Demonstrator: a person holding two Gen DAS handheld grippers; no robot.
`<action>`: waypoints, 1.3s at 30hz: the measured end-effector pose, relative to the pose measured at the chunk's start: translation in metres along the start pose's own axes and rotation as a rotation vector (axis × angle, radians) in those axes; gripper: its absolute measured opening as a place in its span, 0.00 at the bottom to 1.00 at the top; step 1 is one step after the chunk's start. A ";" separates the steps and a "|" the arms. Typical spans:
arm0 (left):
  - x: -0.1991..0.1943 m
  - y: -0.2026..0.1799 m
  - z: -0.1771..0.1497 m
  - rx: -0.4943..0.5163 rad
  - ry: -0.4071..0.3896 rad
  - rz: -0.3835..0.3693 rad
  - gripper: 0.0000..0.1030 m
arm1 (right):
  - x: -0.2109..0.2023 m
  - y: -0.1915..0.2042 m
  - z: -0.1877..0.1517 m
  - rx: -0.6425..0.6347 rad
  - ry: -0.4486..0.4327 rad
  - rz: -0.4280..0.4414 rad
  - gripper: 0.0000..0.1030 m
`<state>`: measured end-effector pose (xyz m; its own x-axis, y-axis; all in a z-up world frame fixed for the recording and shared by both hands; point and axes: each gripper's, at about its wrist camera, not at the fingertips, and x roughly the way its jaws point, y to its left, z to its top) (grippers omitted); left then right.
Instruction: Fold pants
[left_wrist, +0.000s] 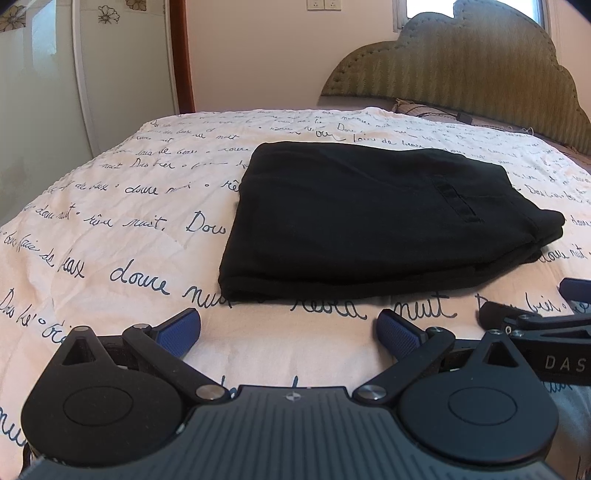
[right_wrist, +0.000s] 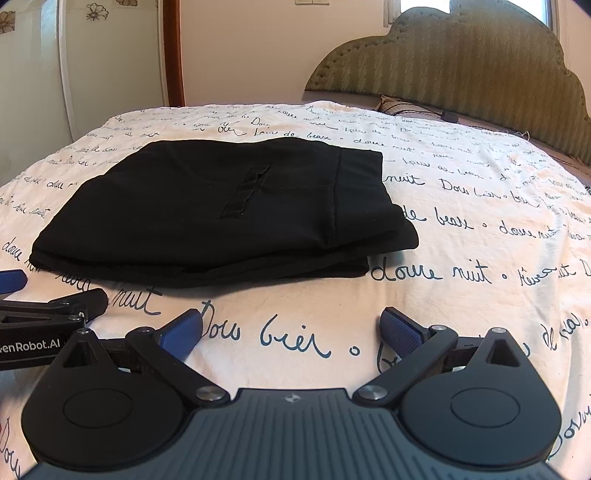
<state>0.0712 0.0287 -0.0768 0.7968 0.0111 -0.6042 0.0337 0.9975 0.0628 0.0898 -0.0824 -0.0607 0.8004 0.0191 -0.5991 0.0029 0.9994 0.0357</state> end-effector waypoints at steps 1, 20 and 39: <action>-0.001 0.001 -0.001 0.002 -0.001 -0.002 1.00 | -0.002 0.000 -0.001 0.003 -0.005 -0.008 1.00; -0.001 0.000 -0.002 0.002 0.000 -0.005 1.00 | 0.001 -0.007 -0.001 0.022 0.005 0.015 1.00; -0.001 0.000 -0.002 0.002 0.000 -0.005 1.00 | 0.001 -0.007 -0.001 0.022 0.005 0.014 1.00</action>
<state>0.0692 0.0293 -0.0779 0.7967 0.0062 -0.6044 0.0389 0.9973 0.0615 0.0897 -0.0892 -0.0621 0.7977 0.0336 -0.6021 0.0048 0.9981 0.0620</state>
